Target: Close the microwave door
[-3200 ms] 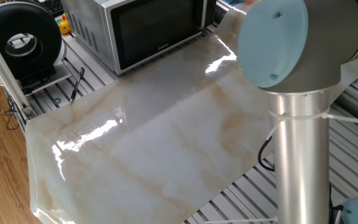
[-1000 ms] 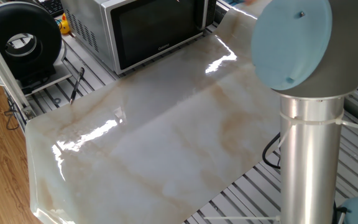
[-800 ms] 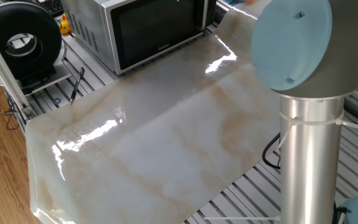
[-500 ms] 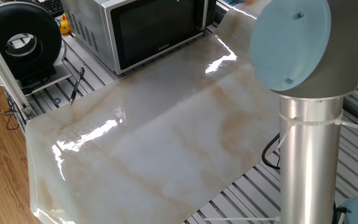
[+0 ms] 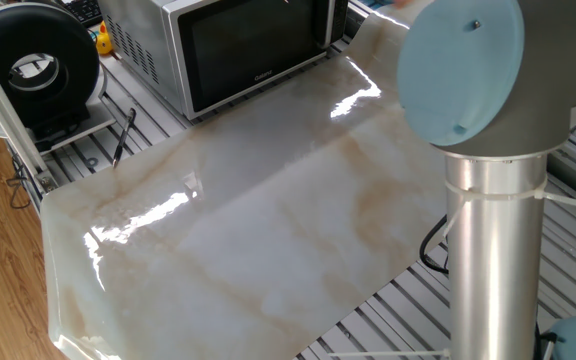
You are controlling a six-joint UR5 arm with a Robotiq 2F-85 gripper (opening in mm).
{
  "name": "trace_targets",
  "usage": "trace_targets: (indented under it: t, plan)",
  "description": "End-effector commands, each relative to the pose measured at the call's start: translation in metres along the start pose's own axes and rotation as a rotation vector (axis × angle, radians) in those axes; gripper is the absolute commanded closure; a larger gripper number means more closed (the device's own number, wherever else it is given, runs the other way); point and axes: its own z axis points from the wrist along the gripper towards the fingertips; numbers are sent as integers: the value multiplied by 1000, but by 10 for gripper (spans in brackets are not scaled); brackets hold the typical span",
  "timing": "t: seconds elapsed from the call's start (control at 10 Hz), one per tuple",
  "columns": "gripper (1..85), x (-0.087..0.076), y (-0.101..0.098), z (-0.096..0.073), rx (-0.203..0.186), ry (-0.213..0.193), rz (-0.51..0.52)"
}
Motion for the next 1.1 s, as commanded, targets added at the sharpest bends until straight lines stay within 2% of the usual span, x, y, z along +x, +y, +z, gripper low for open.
trace_targets:
  t: [0.0, 1.0]
  plan:
    - [843, -4, 2, 0, -12, -9, -4]
    - [843, -7, 2, 1, -13, -12, -18]
